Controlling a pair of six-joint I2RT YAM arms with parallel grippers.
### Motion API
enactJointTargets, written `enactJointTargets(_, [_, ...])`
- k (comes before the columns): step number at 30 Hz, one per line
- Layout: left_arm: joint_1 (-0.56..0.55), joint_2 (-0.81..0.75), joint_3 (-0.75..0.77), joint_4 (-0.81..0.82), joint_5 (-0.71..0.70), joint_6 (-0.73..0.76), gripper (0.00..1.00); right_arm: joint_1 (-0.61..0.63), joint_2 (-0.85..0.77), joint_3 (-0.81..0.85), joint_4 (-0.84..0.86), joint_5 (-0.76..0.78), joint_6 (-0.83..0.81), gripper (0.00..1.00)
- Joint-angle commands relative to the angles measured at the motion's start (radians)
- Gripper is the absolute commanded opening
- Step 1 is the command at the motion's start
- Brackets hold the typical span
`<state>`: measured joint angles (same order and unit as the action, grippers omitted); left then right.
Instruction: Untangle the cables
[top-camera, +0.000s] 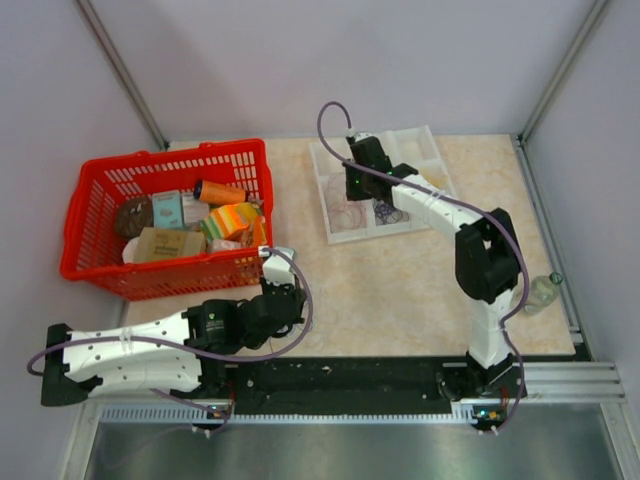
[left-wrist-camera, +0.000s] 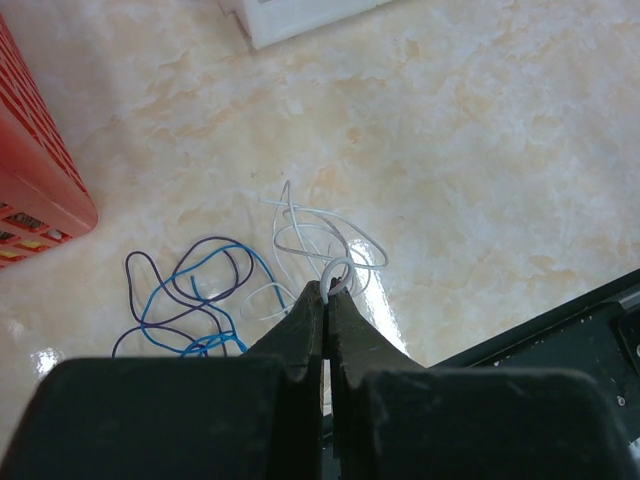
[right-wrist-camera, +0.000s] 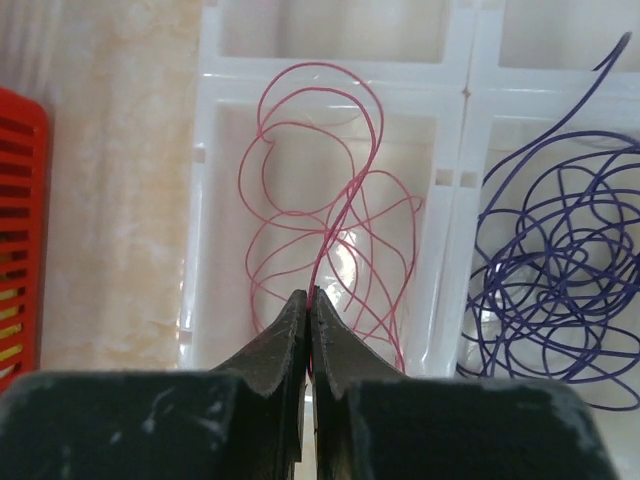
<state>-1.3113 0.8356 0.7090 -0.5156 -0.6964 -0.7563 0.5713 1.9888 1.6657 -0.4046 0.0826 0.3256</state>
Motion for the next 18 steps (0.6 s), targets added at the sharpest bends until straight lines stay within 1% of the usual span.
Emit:
enactJointTargets(1, [0.001, -0.016, 0.029, 0.065, -0.002, 0.025, 0.00, 0.022, -0.082, -0.070, 0.059, -0.047, -0.029, 0.00])
enactJointTargets(2, [0.001, -0.018, 0.027, 0.068, -0.002, 0.025, 0.00, 0.027, -0.100, -0.098, 0.088, -0.066, -0.051, 0.00])
enactJointTargets(4, [0.001, -0.015, 0.027, 0.072, 0.001, 0.026, 0.00, 0.030, -0.140, -0.168, 0.148, -0.044, -0.051, 0.00])
enactJointTargets(5, [0.001, -0.012, 0.027, 0.072, 0.003, 0.025, 0.00, 0.026, -0.137, -0.178, 0.161, -0.073, -0.049, 0.00])
enactJointTargets(7, [0.003, -0.010, 0.023, 0.078, 0.008, 0.020, 0.00, 0.019, -0.087, -0.120, 0.133, -0.107, -0.051, 0.00])
enactJointTargets(10, [0.003, -0.009, 0.023, 0.089, 0.014, 0.021, 0.00, 0.018, 0.019, -0.020, 0.125, -0.107, -0.071, 0.00])
enactJointTargets(11, [0.003, -0.009, 0.023, 0.094, 0.014, 0.020, 0.00, 0.019, 0.045, 0.012, 0.131, -0.122, -0.083, 0.04])
enactJointTargets(13, [0.003, -0.004, 0.018, 0.100, 0.015, 0.018, 0.00, 0.019, 0.083, 0.074, 0.119, -0.126, -0.073, 0.36])
enactJointTargets(14, [0.004, 0.000, 0.020, 0.101, 0.017, 0.012, 0.00, 0.019, 0.088, 0.110, 0.083, -0.126, -0.071, 0.44])
enactJointTargets(16, [0.009, 0.005, 0.024, 0.103, 0.024, -0.004, 0.00, 0.019, 0.064, 0.153, -0.009, -0.107, -0.047, 0.59])
enactJointTargets(18, [0.018, 0.007, 0.018, 0.130, 0.052, -0.008, 0.00, 0.018, -0.023, 0.122, -0.094, -0.086, -0.020, 0.68])
